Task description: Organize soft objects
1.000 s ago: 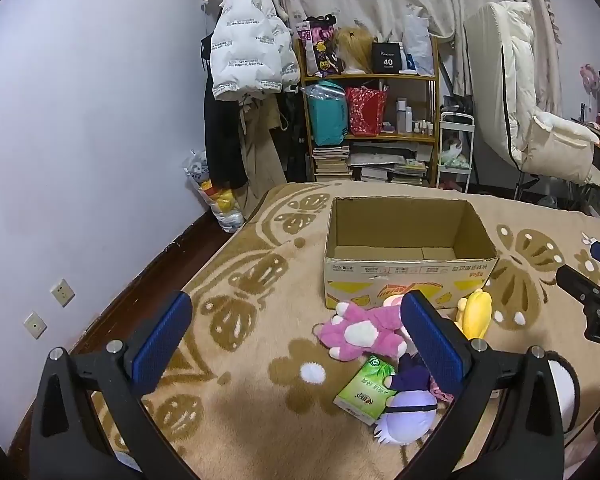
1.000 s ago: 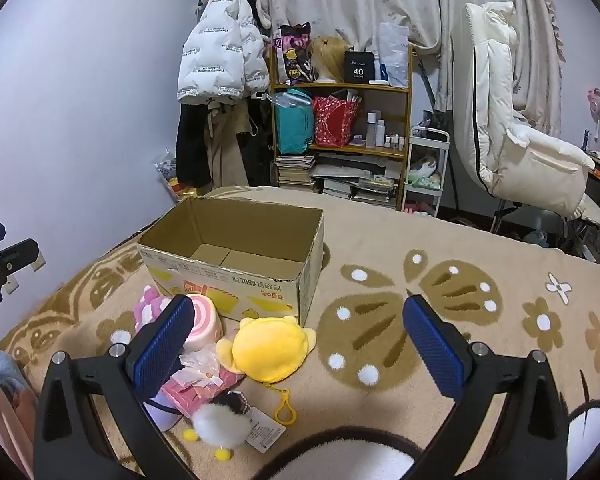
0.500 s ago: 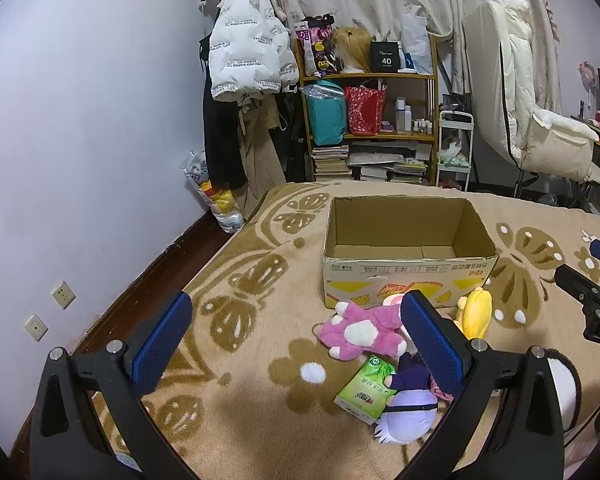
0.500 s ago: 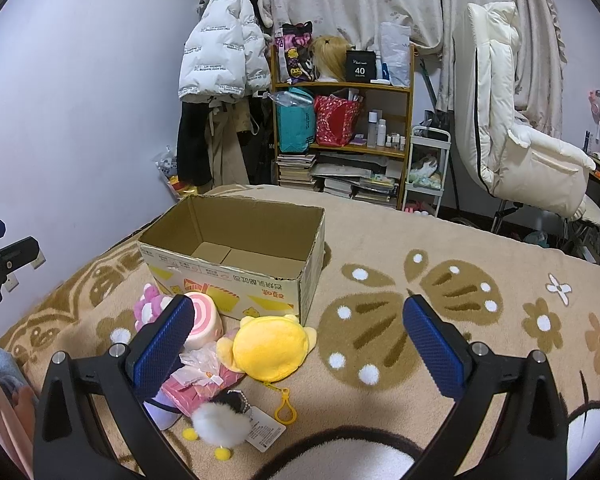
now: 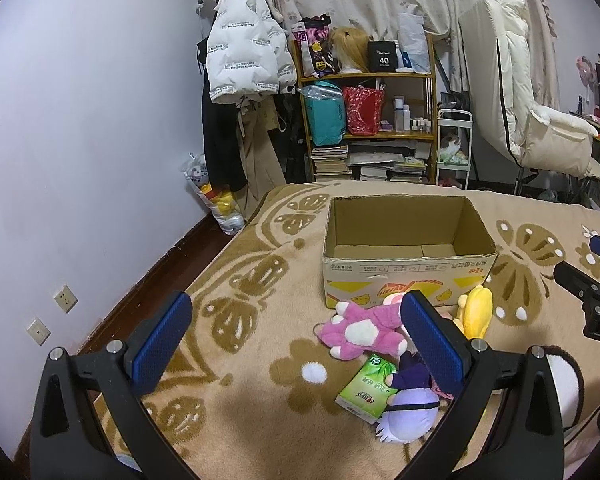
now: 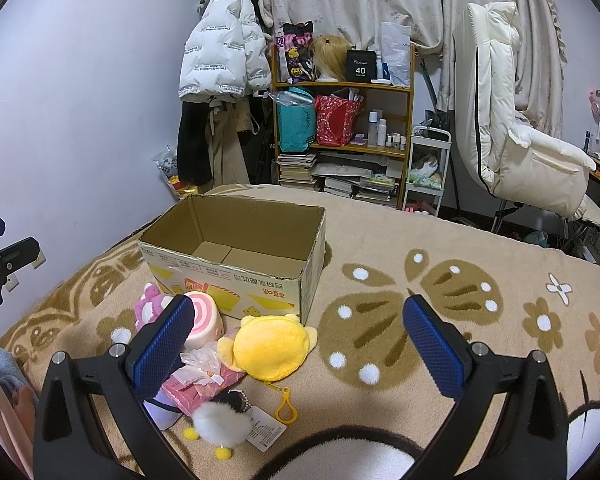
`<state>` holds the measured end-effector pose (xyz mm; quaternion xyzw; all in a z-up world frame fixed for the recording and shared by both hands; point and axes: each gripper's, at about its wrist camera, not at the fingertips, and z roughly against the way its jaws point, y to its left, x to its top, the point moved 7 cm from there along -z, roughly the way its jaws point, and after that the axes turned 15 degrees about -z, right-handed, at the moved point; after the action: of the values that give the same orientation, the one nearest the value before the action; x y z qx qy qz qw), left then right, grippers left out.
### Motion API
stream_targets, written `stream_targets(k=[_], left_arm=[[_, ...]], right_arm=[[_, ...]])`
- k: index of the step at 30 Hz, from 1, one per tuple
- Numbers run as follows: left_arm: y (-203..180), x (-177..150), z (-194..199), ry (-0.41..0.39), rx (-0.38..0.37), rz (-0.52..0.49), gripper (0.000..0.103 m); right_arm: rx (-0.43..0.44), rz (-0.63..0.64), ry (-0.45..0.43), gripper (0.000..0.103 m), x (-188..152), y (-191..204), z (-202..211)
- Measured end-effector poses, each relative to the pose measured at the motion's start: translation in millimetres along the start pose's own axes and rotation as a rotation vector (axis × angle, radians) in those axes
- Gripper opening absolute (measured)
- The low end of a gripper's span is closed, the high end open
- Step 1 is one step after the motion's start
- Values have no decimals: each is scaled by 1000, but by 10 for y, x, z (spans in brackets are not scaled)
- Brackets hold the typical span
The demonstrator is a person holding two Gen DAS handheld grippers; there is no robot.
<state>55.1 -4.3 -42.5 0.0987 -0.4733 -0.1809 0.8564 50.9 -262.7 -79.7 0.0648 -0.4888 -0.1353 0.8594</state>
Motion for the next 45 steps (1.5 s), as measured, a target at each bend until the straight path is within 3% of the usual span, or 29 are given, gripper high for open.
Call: stream_targets(k=[45], left_arm=[[-31, -67, -10, 6, -1, -14, 103]], right_arm=[[1, 0, 4, 103, -2, -3, -7]])
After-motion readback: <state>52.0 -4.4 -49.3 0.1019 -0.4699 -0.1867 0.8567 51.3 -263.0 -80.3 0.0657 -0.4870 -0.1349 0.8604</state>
